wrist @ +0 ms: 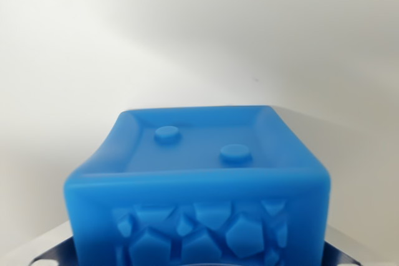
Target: Stack cube
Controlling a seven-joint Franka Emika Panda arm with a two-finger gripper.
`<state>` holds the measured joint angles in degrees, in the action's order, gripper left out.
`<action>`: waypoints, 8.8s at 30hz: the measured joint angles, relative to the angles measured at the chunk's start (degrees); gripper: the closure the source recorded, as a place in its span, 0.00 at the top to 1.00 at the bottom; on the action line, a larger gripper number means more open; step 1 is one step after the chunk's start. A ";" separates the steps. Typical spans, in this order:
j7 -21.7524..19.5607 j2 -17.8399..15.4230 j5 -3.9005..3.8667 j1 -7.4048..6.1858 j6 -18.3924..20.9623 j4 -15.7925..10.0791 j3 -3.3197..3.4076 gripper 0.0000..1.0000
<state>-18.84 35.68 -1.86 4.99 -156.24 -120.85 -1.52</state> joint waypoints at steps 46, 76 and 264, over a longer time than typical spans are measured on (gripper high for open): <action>0.00 -7.01 0.07 0.04 4.93 -1.81 -0.10 0.00; 0.54 -17.63 0.57 0.21 14.47 -2.55 -0.32 0.00; 14.85 -7.67 2.67 16.80 5.49 -2.16 2.90 1.00</action>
<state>-4.00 28.01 0.81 21.79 -150.74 -123.01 1.38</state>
